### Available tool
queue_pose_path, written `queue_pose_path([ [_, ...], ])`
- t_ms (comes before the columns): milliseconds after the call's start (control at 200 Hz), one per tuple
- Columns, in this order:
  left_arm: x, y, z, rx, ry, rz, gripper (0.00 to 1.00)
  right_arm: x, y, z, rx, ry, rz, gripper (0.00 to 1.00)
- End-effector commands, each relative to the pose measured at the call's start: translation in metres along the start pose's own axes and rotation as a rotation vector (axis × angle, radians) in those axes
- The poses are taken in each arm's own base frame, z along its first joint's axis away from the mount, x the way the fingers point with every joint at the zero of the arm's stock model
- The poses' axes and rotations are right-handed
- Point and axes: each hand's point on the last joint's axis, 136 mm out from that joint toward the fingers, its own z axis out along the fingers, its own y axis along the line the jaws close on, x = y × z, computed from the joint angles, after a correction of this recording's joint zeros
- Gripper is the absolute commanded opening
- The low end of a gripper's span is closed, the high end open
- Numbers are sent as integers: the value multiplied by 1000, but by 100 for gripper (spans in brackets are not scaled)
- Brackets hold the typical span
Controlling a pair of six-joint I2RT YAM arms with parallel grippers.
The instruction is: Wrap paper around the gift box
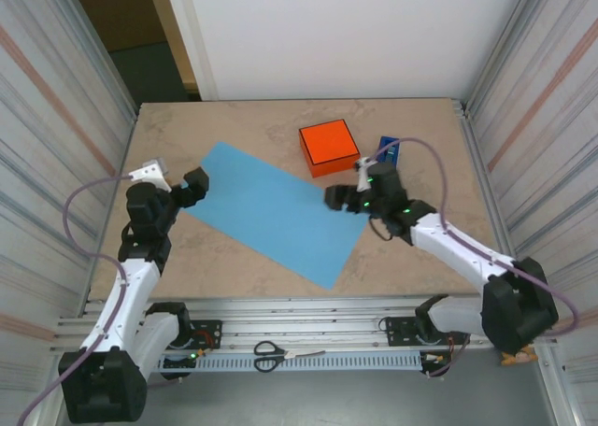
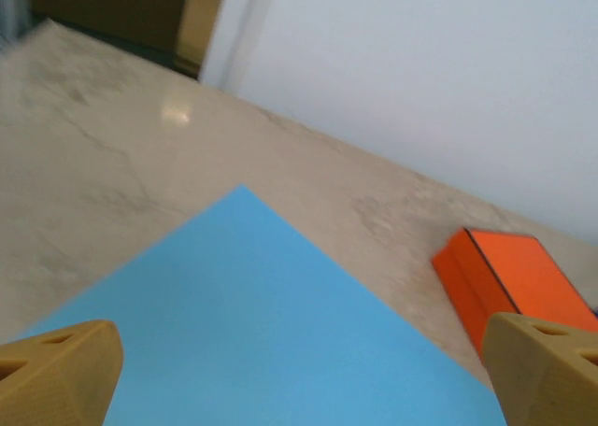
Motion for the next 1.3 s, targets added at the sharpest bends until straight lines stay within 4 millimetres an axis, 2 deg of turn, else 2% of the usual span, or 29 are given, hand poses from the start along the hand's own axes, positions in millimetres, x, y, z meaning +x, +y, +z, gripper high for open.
queue_pose_path([
  [0,27,-24,-2,128,185,-96,99,50,19,22,46,189,140,79],
  [110,40,-31,2,164,291,-105,99,80,48,51,22,274,112,72],
  [205,46,-34,8,178,350,-119,99,109,49,68,49,368,127,63],
  [256,48,-36,10,184,379,-121,99,121,44,72,67,399,128,62],
  [446,60,-49,25,233,462,-118,99,152,15,57,100,464,136,62],
  [566,72,-66,37,263,529,-83,99,168,-17,36,152,518,120,62],
  [696,98,-85,55,277,635,4,99,168,-40,15,152,531,110,62],
  [872,145,-101,82,299,819,31,99,147,-71,-9,137,493,174,63],
  [982,175,-99,92,271,900,23,99,131,-86,-17,134,448,222,64],
  [1127,206,-89,89,243,984,-13,99,118,-103,-20,153,419,313,64],
  [1298,229,-69,67,171,1044,-46,99,110,-115,-18,191,398,396,63],
])
